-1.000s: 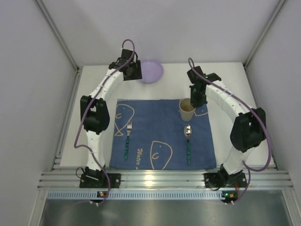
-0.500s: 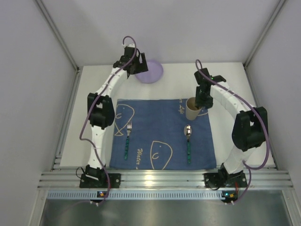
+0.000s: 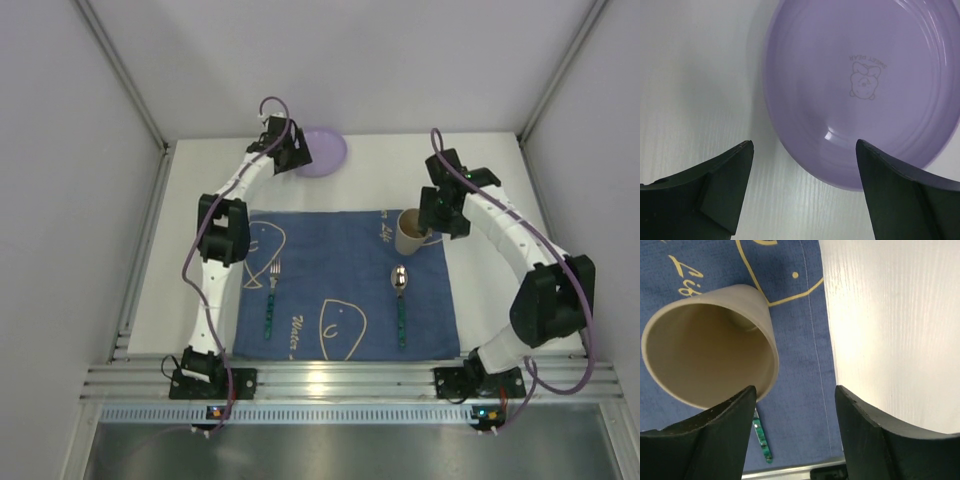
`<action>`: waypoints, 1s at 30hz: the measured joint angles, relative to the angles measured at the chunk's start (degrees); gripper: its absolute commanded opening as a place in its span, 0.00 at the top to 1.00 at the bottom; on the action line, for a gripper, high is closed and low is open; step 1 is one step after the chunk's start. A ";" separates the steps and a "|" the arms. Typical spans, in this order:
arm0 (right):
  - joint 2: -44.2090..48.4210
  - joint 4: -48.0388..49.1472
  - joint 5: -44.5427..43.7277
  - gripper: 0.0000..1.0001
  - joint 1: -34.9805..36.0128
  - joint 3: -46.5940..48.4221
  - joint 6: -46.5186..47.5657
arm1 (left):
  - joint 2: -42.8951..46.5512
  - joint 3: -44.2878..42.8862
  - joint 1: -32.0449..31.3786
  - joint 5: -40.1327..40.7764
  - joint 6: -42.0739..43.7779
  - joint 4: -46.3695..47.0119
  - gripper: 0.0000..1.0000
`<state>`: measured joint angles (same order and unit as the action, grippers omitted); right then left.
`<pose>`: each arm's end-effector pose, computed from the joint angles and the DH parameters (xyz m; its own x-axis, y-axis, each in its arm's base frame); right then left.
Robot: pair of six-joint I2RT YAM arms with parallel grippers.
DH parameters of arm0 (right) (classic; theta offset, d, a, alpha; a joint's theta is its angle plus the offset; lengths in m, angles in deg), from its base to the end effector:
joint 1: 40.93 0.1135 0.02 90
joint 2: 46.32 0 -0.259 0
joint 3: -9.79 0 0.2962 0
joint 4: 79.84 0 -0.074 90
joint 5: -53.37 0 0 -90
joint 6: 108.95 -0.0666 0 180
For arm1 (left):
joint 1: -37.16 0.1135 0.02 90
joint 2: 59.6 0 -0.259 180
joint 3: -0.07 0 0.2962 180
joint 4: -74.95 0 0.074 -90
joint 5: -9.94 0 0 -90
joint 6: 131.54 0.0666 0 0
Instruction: Set the dinner table for one person
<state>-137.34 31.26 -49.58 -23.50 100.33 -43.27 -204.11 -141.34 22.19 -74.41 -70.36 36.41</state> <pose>0.3572 0.0965 0.2400 -0.9029 0.1372 -0.4073 0.1703 0.9843 -0.0461 0.6117 -0.1568 0.1546 -0.6520 -0.3222 -0.6863 -0.1465 0.9417 -0.3029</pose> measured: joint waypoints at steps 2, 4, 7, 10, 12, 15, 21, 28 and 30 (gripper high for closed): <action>3.02 -0.76 0.07 0.36 0.00 -1.38 -0.31 | -1.33 -1.27 0.17 -0.02 -0.39 0.39 0.17; 5.01 -1.60 0.09 0.35 -0.13 -2.71 -0.37 | -3.10 -3.21 0.26 -0.09 -0.96 0.83 0.22; 6.80 -2.62 0.20 0.35 -1.01 -5.05 -0.39 | -5.14 -5.60 0.28 -0.15 -1.73 1.42 0.38; 6.99 -2.95 0.42 0.35 -2.62 -6.84 -0.35 | -6.69 -6.62 0.28 -0.37 -2.25 1.68 0.43; 6.99 -3.26 0.42 0.35 -3.78 -7.39 -0.31 | -7.19 -7.15 0.26 -0.44 -2.69 2.10 0.48; 6.99 -3.30 0.55 0.35 -5.33 -7.58 -0.11 | -7.76 -7.50 0.26 -0.37 -3.54 2.36 0.78; 6.99 -3.32 0.59 0.35 -7.93 -7.58 0.74 | -8.37 -8.48 0.44 -4.11 -5.31 4.68 1.00; 6.97 -3.65 1.05 0.35 -8.13 -6.36 0.72 | -7.08 -5.60 0.90 -10.08 -5.57 5.09 1.00; 6.97 -3.72 1.16 0.35 -8.13 -4.72 0.66 | -4.68 -1.46 1.14 -11.02 -5.57 5.25 1.00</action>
<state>-130.37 27.54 -48.42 -31.63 95.61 -42.61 -208.78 -142.81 23.33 -85.43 -75.94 41.65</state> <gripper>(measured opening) 0.646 0.045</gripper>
